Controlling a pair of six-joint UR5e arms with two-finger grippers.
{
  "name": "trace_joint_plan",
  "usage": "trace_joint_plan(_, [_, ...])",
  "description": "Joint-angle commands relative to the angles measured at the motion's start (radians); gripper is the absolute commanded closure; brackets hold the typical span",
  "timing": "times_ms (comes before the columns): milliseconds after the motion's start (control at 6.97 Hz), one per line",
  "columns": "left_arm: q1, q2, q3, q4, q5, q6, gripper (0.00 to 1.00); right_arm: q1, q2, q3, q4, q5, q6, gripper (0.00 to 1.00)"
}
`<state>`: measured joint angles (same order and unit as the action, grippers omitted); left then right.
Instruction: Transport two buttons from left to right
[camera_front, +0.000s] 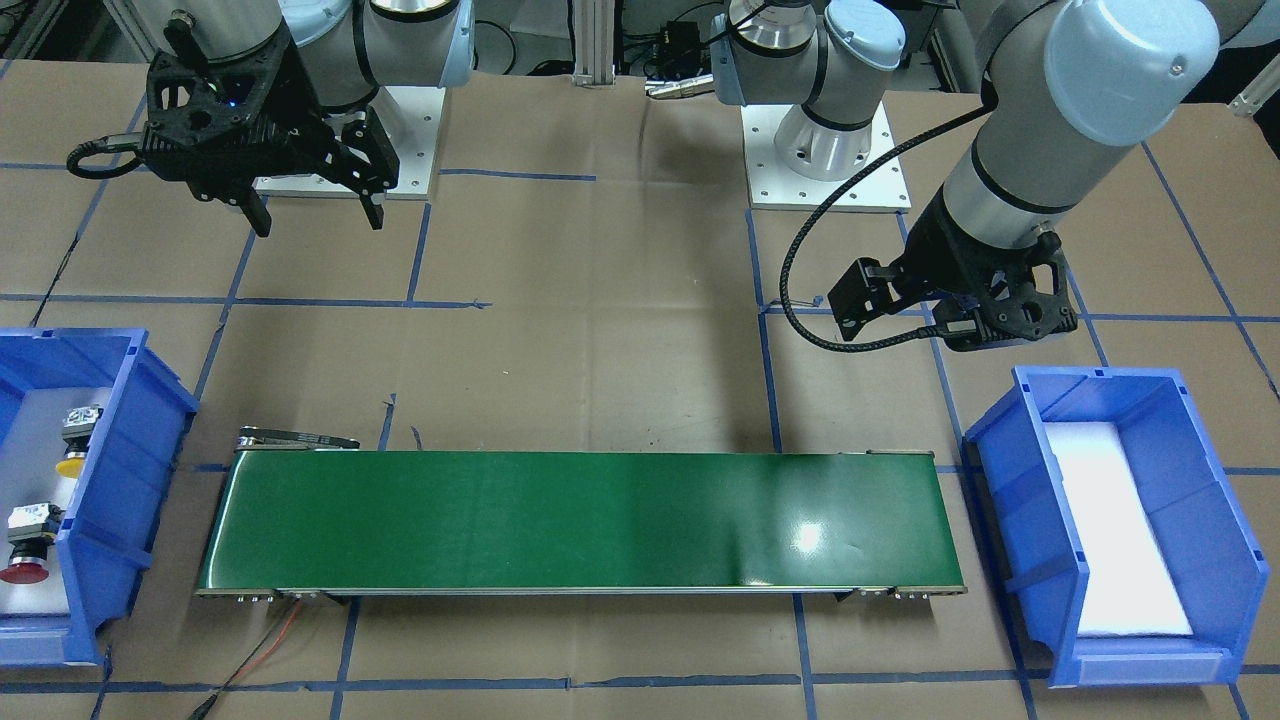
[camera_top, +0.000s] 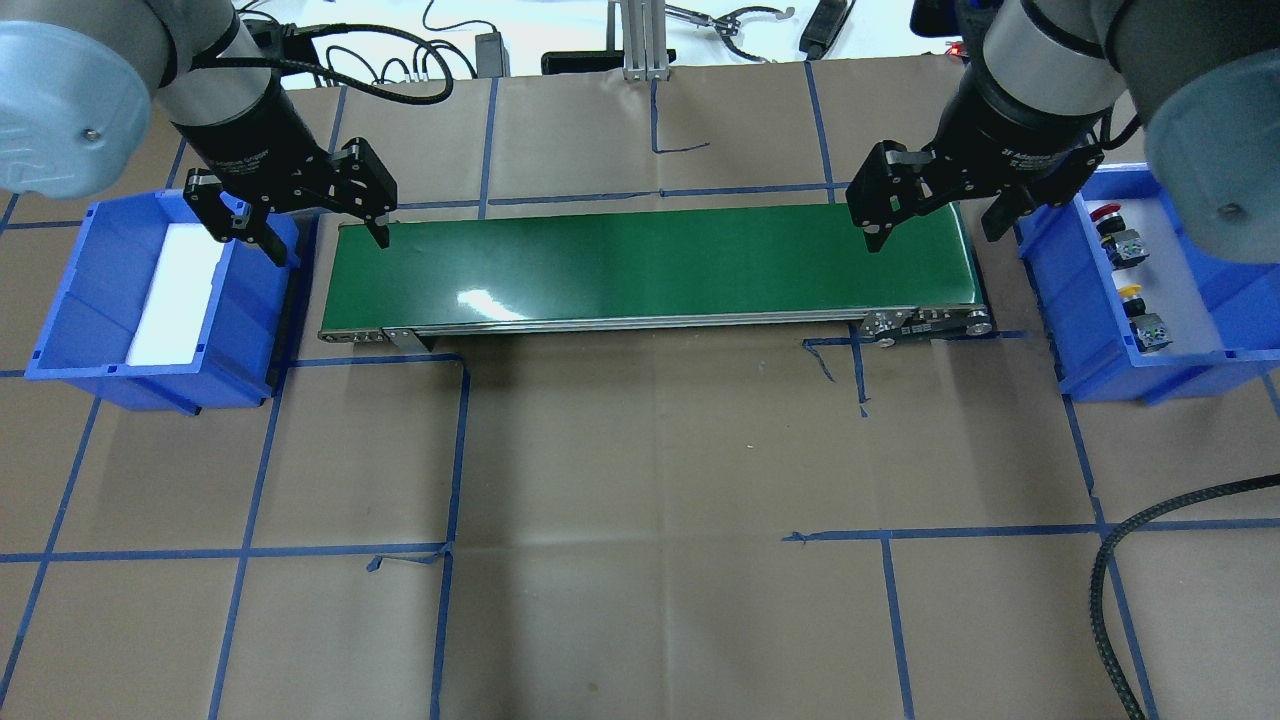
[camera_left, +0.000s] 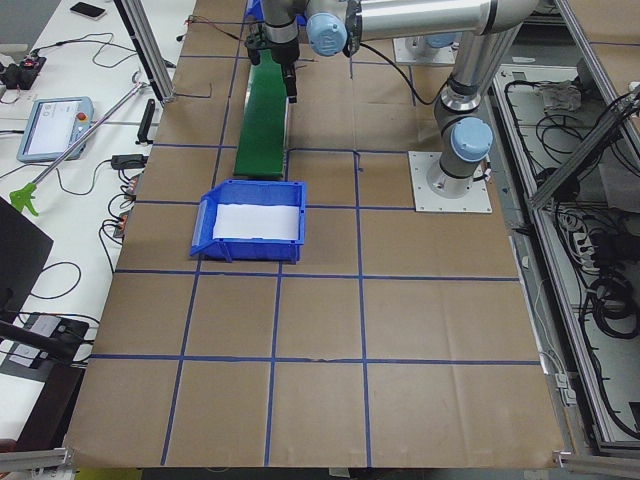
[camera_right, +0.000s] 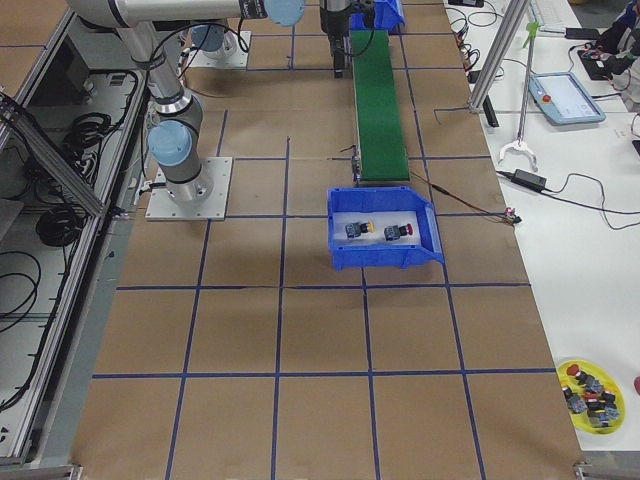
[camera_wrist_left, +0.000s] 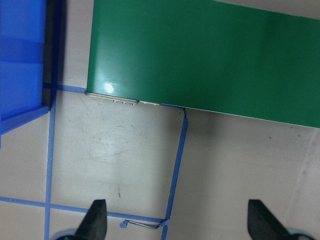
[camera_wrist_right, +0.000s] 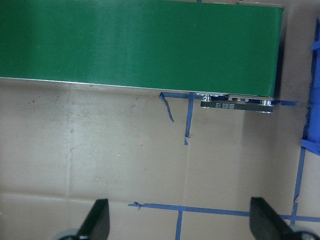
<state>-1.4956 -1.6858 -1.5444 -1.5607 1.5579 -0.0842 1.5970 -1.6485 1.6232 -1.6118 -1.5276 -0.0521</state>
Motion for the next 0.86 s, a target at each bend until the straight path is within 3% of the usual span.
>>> trace_joint_plan(0, [0.0, 0.001, 0.003, 0.001, 0.002, 0.0, 0.0, 0.0, -0.001, 0.0, 0.003, 0.0, 0.0, 0.0])
trace_joint_plan(717, [0.002, 0.005, 0.004, 0.001, 0.008, 0.001, 0.0, 0.0, 0.001, 0.001, 0.001, -0.002, 0.0, 0.0])
